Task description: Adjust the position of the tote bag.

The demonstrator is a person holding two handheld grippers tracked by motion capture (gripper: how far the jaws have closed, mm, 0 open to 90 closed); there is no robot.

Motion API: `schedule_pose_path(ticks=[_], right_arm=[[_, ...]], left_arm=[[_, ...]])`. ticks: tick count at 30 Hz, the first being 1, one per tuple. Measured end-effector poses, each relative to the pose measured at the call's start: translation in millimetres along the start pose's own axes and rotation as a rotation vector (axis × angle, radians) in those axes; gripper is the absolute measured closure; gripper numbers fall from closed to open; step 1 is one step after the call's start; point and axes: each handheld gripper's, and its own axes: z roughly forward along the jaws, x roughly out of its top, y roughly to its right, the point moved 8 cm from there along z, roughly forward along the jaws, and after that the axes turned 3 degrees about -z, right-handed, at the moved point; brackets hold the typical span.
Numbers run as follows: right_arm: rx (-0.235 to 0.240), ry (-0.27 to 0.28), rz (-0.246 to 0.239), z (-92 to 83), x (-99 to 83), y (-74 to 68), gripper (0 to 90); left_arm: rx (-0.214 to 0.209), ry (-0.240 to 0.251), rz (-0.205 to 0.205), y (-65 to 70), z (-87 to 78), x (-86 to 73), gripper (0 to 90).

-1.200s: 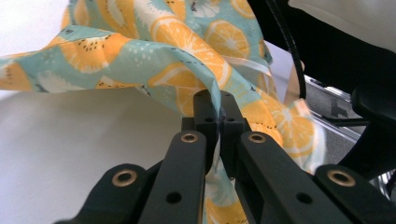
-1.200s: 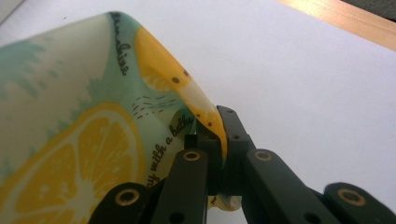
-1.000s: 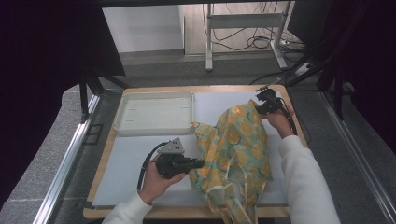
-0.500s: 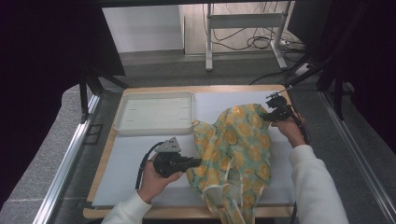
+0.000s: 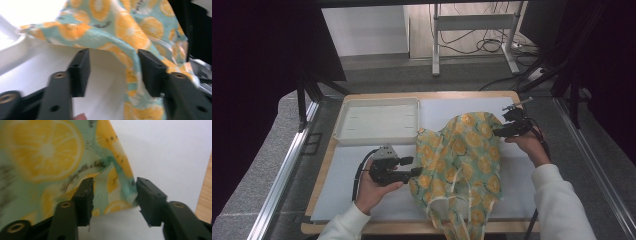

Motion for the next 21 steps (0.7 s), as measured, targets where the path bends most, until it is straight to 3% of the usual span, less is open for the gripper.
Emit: schedule_pose_path(ticks=[3, 10, 21], right_arm=[[-0.002, 0.033, -0.006, -14.3, -5.0, -2.8, 43.9], [0.029, 0.092, -0.036, -42.7, -23.9, -19.0, 42.9], [0.083, 0.119, -0.056, -52.8, -60.4, -52.4, 41.9]], left_arm=[[0.015, 0.004, -0.014, -7.5, -3.7, -1.1, 36.7], [0.032, -0.003, -0.021, -15.8, -7.2, -7.3, 34.5], [0.05, -0.019, 0.008, -19.7, -2.6, -11.4, 34.6]])
